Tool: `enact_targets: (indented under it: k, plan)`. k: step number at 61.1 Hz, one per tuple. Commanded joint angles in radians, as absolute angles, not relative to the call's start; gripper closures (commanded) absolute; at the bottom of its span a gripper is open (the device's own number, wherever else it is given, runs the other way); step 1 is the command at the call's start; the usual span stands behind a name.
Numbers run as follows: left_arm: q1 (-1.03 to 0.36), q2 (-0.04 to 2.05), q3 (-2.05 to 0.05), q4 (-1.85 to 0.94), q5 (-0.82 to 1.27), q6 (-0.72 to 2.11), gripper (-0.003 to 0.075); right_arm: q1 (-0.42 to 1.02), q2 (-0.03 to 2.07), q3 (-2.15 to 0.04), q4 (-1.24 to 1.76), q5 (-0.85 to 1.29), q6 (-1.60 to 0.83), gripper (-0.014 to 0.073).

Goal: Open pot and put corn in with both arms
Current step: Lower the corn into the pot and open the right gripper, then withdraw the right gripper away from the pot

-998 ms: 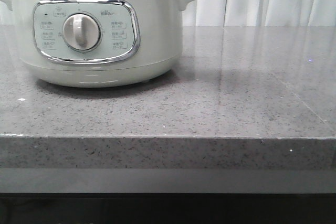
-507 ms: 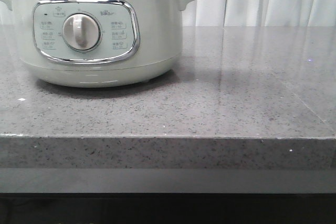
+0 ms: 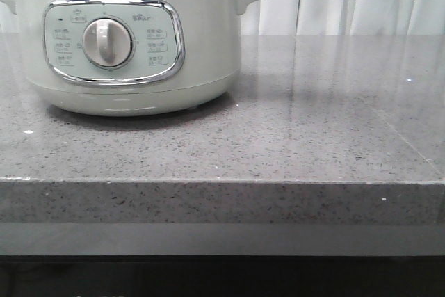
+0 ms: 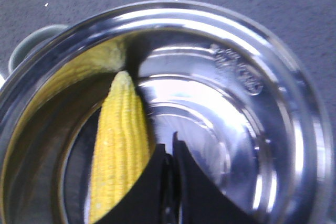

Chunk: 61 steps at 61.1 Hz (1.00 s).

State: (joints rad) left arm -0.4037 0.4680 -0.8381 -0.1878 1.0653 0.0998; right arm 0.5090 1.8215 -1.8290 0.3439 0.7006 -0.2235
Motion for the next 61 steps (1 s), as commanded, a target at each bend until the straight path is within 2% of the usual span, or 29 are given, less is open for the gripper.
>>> enact_targets:
  k: [1, 10, 37, 51, 61]
  plan:
    - [-0.41, 0.47, -0.87, -0.219, 0.931, 0.096, 0.048, 0.456, 1.705, -1.826, 0.345, 0.629, -0.233, 0.0653]
    - [-0.41, 0.47, -0.87, -0.219, 0.931, 0.096, 0.048, 0.379, 1.594, -1.709, 0.316, 0.58, -0.233, 0.0653]
    - [-0.41, 0.47, -0.87, -0.219, 0.935, 0.096, 0.048, 0.083, 1.126, -1.158, 0.197, 0.36, -0.233, 0.0653]
    - [-0.41, 0.47, -0.87, -0.219, 0.935, 0.096, 0.048, 0.066, 0.847, -0.834, 0.196, 0.198, -0.233, 0.0653]
    - [-0.41, 0.47, -0.87, -0.219, 0.94, 0.096, 0.048, 0.066, 0.656, -0.634, 0.196, 0.174, -0.233, 0.0653]
